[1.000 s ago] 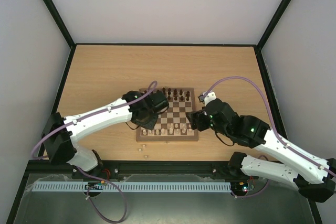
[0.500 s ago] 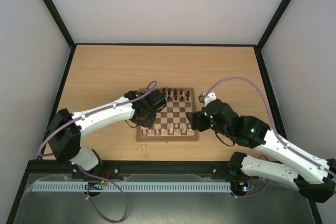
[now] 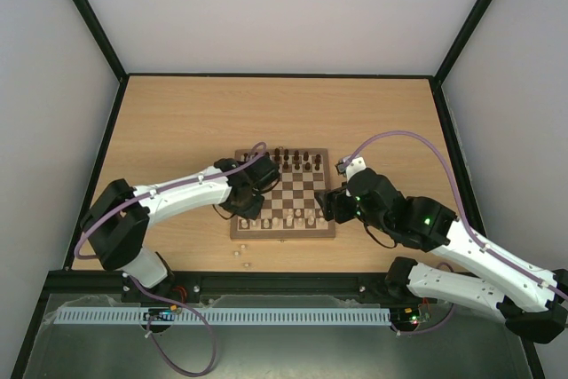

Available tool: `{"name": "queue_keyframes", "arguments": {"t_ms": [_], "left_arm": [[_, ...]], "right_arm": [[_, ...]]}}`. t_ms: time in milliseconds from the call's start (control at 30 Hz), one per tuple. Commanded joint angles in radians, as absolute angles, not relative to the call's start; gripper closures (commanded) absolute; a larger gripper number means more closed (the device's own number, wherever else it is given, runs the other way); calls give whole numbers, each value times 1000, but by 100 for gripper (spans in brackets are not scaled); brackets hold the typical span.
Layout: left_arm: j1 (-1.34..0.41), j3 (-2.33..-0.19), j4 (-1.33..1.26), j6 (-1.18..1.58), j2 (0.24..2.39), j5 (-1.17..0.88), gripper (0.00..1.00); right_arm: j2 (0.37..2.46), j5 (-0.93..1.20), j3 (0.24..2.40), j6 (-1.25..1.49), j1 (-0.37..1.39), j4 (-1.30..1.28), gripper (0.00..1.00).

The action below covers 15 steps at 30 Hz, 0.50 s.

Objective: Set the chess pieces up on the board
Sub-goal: Place the chess piece on the chessboard.

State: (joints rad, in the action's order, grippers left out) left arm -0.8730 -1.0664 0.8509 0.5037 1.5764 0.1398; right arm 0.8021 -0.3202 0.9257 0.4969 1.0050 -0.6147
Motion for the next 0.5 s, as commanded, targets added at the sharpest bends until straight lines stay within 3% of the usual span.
{"name": "queue_keyframes", "arguments": {"t_ms": [0, 333, 467], "left_arm": [[-864, -1031, 820, 497, 1584, 113, 87], [-864, -1022, 802, 492, 1599, 101, 86], [-864, -1025, 805, 489, 1603, 103, 79]], "right_arm": [[788, -322, 915, 488, 1000, -612, 21], [790, -317, 912, 486, 1000, -610, 21], [788, -317, 913, 486, 1001, -611, 21]]}}
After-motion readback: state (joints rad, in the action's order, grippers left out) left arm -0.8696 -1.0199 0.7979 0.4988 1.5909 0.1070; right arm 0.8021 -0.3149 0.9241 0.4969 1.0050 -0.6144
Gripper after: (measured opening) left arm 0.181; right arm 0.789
